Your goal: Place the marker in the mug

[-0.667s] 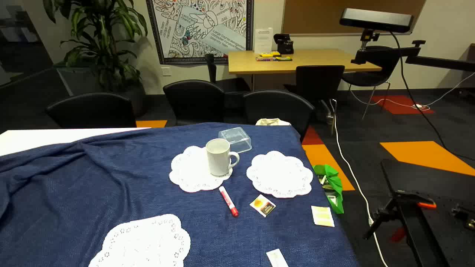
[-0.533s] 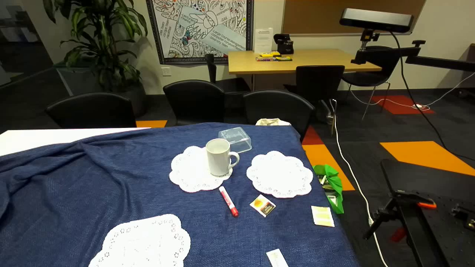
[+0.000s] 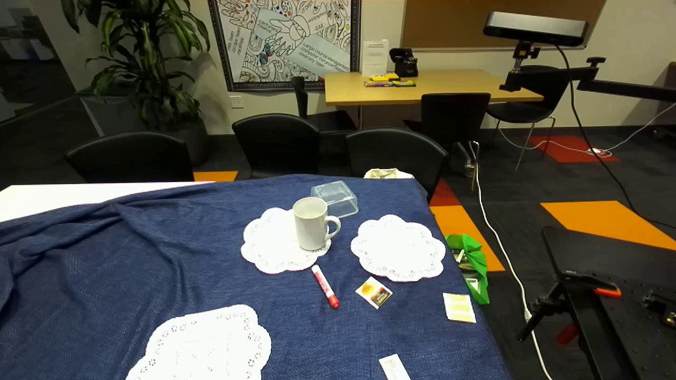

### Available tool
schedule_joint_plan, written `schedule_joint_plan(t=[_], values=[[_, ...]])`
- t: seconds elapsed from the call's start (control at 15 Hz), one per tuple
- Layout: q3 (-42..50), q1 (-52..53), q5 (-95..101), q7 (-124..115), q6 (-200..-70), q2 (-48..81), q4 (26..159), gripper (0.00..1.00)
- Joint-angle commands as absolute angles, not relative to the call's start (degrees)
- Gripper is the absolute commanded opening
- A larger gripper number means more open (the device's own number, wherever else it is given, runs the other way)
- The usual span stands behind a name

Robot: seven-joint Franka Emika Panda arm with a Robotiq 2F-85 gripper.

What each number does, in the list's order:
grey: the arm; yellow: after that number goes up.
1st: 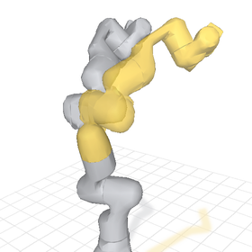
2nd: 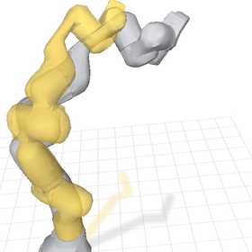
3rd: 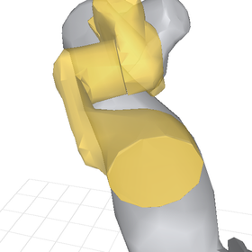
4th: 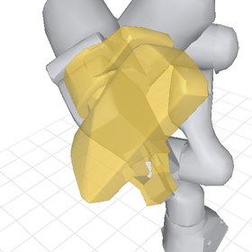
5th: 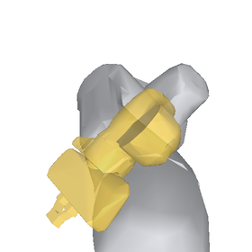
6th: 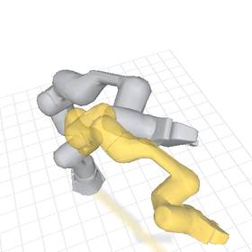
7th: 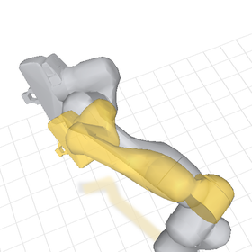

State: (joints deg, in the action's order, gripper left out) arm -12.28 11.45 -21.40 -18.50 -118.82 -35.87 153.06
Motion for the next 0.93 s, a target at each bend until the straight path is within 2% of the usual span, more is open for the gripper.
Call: schedule_joint_plan(t=[0.0, 0.47, 0.87], values=[[-14.0, 7.4, -18.88, -24.09, -125.4, -35.62, 152.5, 1.0], [-18.28, -5.33, -4.85, -39.56, -143.14, -25.75, 148.98, 1.0], [-20.51, -14.08, 16.83, -55.48, -149.65, -12.78, 143.28, 1.0]])
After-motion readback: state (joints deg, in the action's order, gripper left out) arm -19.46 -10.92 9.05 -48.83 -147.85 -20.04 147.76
